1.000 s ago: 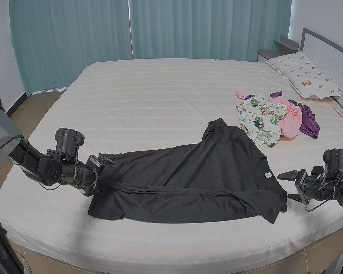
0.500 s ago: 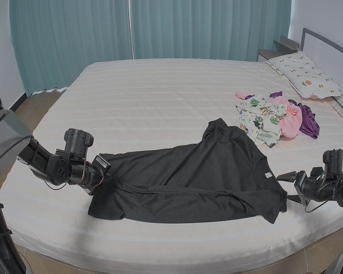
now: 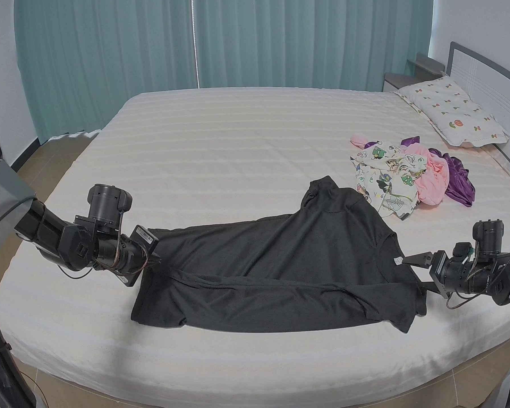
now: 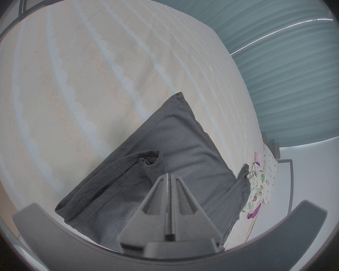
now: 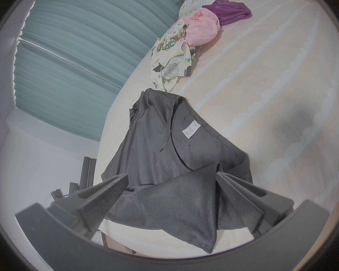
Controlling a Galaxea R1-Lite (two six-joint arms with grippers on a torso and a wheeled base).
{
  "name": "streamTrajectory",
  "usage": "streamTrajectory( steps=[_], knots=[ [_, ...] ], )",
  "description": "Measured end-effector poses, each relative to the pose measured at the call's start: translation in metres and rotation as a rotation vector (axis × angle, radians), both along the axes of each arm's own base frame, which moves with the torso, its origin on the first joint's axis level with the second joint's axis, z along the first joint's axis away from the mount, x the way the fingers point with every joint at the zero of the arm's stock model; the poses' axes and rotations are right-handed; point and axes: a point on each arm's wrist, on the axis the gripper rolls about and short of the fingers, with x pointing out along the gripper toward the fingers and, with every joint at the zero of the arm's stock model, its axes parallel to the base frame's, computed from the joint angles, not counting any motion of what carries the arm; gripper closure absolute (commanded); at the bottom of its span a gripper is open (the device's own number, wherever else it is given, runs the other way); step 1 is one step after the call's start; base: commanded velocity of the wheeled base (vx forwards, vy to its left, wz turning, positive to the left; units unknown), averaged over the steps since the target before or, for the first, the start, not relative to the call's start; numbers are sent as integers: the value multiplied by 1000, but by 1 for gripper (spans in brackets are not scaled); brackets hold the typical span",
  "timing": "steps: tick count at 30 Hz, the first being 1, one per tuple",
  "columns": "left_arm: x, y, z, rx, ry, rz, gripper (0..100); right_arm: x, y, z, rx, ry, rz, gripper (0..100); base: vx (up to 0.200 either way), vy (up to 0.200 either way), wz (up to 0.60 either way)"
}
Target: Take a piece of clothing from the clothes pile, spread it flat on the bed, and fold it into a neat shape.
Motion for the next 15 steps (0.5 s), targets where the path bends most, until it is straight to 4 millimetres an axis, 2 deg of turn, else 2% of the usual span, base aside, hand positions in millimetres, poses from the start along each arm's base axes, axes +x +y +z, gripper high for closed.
streamTrajectory(
  steps=[12,13,15],
  knots=[
    [-2,7,12,-12,-30,15,100,24,6,-16,12,25,28,0,0,0,0],
    [-2,7,12,-12,-31,16,100,27,7,-18,12,25,29,100,0,0,0],
    [-2,8,12,-12,-33,16,100,32,7,-20,13,27,30,100,0,0,0]
  ],
)
